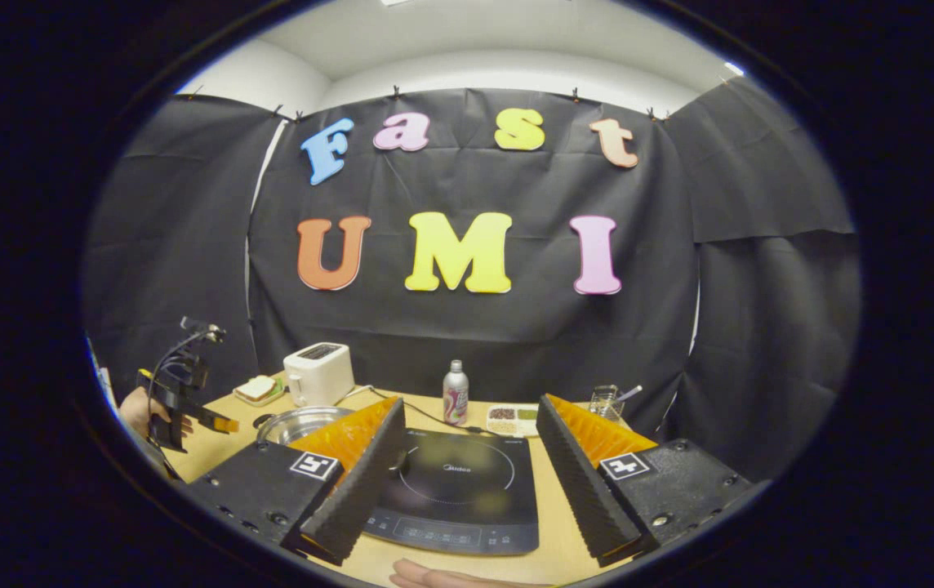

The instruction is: First push the handle of the pot to place it horizontally, then grasp the pot with both hands and set it on the induction cooktop.

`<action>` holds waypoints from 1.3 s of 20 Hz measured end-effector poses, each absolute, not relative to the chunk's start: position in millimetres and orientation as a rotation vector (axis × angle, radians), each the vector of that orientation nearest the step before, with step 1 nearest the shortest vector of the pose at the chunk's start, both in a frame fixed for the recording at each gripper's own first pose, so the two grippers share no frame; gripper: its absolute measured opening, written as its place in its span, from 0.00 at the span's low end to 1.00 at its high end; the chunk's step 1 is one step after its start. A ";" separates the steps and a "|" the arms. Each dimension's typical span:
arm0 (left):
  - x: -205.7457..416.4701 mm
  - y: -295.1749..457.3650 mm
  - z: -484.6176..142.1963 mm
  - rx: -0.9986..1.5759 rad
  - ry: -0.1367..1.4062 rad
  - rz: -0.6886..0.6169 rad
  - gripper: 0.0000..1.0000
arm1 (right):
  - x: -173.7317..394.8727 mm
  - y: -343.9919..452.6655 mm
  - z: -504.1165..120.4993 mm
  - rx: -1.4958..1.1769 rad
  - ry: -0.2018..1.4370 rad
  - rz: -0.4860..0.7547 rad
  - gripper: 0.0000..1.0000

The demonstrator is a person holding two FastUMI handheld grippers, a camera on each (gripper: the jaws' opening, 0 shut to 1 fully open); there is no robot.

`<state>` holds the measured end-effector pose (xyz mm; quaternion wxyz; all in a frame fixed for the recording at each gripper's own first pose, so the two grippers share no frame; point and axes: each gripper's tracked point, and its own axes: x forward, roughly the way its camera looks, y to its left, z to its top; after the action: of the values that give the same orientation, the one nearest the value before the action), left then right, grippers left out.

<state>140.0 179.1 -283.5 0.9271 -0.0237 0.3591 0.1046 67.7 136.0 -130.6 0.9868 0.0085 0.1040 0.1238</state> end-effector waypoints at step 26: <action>233.7 146.7 -302.7 -0.048 0.570 0.045 0.95 | 189.5 298.1 -348.7 0.076 0.680 0.269 1.00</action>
<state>233.7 146.7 -302.7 0.9591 -0.0236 0.2811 0.0220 189.5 298.1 -348.7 0.9332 0.0372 0.3323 0.1314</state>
